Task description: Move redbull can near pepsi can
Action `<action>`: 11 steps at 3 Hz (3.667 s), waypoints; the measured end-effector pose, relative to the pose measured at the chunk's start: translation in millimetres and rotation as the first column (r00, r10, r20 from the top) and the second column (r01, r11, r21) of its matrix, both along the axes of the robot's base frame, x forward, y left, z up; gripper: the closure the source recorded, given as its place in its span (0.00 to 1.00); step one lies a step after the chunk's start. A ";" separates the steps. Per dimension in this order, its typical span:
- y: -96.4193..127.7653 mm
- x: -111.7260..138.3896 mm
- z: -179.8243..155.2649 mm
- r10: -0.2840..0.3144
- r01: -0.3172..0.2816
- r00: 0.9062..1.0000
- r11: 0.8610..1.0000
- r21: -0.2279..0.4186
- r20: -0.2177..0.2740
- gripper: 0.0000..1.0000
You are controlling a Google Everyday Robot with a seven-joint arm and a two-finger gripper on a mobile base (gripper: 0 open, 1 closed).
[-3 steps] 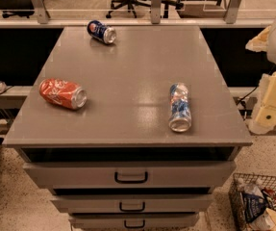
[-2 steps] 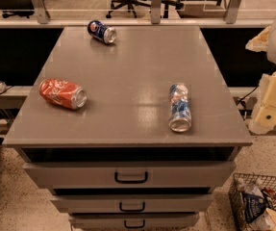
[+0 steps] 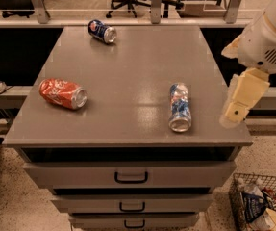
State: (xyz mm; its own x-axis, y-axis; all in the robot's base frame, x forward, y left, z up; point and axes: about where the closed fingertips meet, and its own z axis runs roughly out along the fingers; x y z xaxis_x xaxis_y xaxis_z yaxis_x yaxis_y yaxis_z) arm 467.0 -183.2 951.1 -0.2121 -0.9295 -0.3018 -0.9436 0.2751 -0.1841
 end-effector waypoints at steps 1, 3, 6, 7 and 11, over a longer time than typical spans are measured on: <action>31.5 17.7 -5.2 -0.041 0.042 0.999 0.997 0.059 -0.011 0.00; 38.5 54.5 -54.7 -0.350 0.358 0.932 0.930 0.080 -0.094 0.00; 35.7 74.3 -111.1 -0.653 0.657 0.753 0.754 0.021 -0.084 0.17; 34.3 76.3 -117.5 -0.681 0.683 0.730 0.730 0.026 -0.066 0.41; 29.1 91.2 -40.6 -0.553 0.541 0.829 0.831 0.131 0.083 1.00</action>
Offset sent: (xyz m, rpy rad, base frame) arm 0.0622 0.0584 -0.0589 0.1477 0.1363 -0.4148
